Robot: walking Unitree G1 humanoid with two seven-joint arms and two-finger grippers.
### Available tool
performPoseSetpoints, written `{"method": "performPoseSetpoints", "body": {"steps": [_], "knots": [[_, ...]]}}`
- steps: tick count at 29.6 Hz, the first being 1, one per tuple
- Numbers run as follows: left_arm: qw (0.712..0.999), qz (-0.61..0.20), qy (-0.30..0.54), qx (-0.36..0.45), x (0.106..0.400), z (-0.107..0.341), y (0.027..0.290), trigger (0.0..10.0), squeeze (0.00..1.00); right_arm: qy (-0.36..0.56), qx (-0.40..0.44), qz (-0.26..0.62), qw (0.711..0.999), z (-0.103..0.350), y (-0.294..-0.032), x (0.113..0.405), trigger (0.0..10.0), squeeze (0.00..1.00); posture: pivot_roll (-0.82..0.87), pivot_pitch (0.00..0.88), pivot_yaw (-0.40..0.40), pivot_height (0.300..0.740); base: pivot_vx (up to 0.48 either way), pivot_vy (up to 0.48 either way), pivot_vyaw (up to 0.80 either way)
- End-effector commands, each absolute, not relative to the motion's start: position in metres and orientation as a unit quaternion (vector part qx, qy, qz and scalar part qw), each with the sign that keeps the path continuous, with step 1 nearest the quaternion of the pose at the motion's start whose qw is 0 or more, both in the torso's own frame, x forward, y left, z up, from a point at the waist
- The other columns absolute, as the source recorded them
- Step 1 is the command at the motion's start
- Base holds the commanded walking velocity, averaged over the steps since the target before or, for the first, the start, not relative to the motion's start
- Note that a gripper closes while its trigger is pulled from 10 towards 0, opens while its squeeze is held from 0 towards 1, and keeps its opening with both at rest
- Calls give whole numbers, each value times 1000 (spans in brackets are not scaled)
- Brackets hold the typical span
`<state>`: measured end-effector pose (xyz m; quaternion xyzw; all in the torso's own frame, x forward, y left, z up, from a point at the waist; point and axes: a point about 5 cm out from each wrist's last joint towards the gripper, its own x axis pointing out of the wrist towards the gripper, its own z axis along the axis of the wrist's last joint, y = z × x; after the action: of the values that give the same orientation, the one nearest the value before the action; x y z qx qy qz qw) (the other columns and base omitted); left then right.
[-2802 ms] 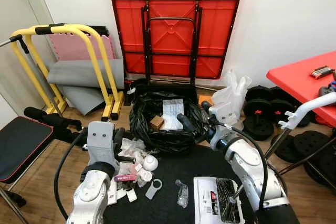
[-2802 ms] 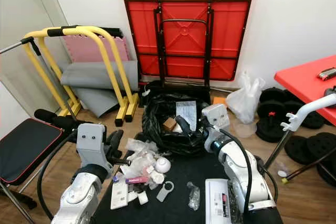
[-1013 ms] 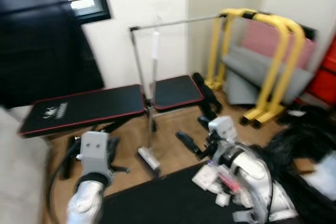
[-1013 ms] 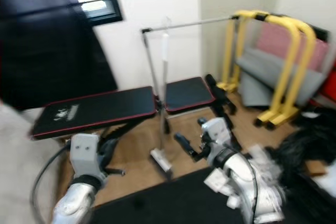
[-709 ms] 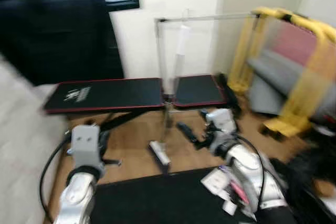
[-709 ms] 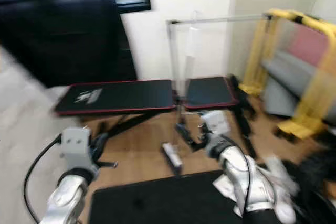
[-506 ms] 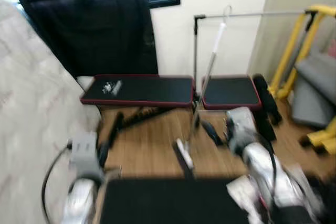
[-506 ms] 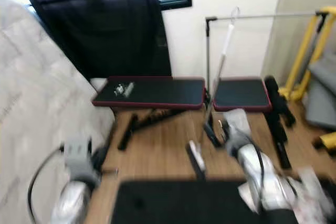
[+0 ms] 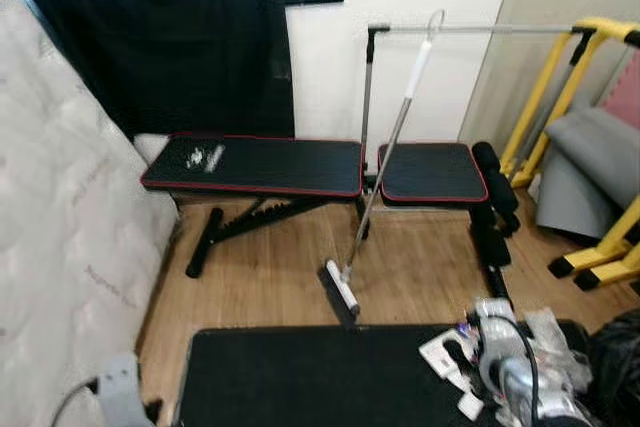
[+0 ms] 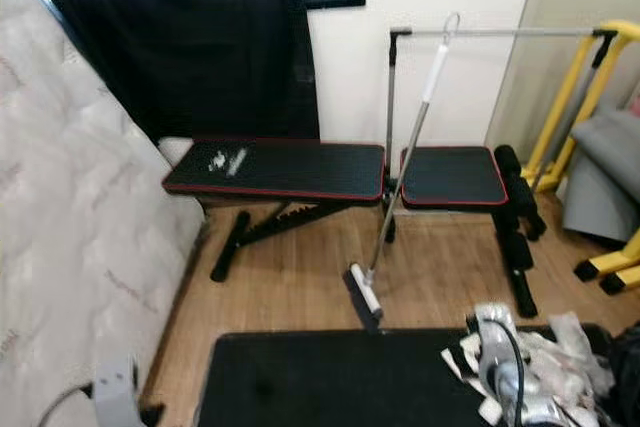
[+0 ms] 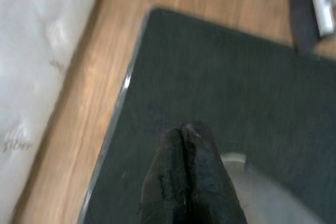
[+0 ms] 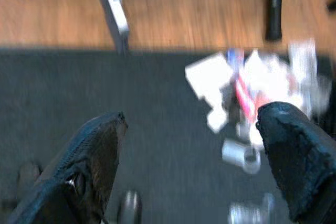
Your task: Sweep floor
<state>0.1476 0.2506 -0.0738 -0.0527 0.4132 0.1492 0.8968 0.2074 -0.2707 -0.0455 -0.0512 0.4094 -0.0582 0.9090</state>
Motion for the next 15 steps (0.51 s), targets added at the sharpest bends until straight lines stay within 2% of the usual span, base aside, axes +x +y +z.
{"method": "performPoseSetpoints", "body": {"steps": [1,3,6,9,13,15], "knots": [[883,126,449,-47,133,-83,249,10000,0,449,-68,-51,889,-59,-268,189,10000,0,-6,0,-6,740,0,0,0],[875,128,465,-45,126,-86,250,10000,0,465,-71,-50,881,-64,-269,180,10000,0,-2,0,-7,740,127,0,272],[860,151,485,-52,114,-91,256,10000,0,477,-74,-55,874,-67,-272,173,10000,0,-7,0,-2,740,360,0,794],[856,159,489,-55,111,-93,258,10000,0,476,-72,-60,874,-67,-273,173,10000,0,-7,0,-2,740,382,0,794],[851,174,490,-73,108,-95,258,10000,0,469,-88,-44,877,-65,-271,180,10000,0,-15,0,3,740,409,0,0],[851,172,491,-73,108,-96,256,10000,0,471,-95,-41,876,-65,-270,180,10000,0,-11,0,3,740,409,0,438]]}}
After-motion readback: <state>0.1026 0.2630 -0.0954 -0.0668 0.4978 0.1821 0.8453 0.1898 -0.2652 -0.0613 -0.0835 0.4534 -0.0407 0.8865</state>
